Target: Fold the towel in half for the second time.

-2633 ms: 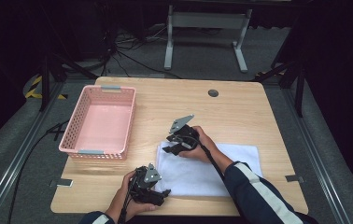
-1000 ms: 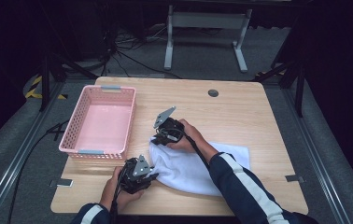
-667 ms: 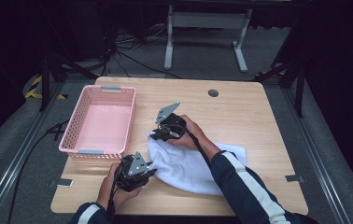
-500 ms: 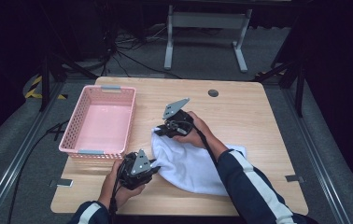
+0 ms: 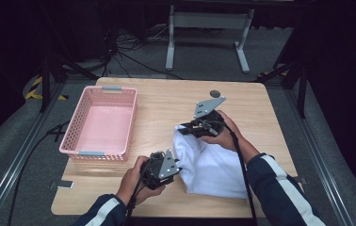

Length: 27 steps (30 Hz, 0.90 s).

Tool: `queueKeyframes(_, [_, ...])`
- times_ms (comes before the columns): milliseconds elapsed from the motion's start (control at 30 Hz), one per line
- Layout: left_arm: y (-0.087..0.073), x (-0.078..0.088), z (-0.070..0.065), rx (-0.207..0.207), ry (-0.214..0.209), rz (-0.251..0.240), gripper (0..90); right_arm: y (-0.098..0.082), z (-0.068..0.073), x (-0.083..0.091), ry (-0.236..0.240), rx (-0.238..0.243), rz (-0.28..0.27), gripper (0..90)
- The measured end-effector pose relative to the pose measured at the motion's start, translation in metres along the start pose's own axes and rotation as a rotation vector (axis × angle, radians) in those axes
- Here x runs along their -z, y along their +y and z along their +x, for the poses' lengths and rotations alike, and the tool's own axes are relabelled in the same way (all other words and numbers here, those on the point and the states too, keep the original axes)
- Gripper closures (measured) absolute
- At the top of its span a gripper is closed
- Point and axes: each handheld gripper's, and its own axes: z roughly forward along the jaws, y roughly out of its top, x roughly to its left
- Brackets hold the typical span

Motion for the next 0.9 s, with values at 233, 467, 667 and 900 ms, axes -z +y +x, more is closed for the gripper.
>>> queueKeyframes(233, [0.033,-0.027,-0.015,-0.089,-0.038,0.025,71.6,-0.029,-0.004,0.038,-0.029,-0.025,-0.031,81.2])
queueKeyframes(467, [0.057,-0.053,-0.027,-0.168,-0.071,0.049,70.9,-0.07,-0.009,0.075,-0.043,-0.064,-0.078,80.8])
queueKeyframes(667, [0.075,-0.078,-0.038,-0.21,-0.107,0.069,70.3,-0.106,-0.012,0.1,-0.064,-0.104,-0.096,79.7])
queueKeyframes(900, [0.088,-0.107,-0.051,-0.23,-0.147,0.074,66.6,-0.163,-0.021,0.122,-0.106,-0.186,-0.085,76.6])
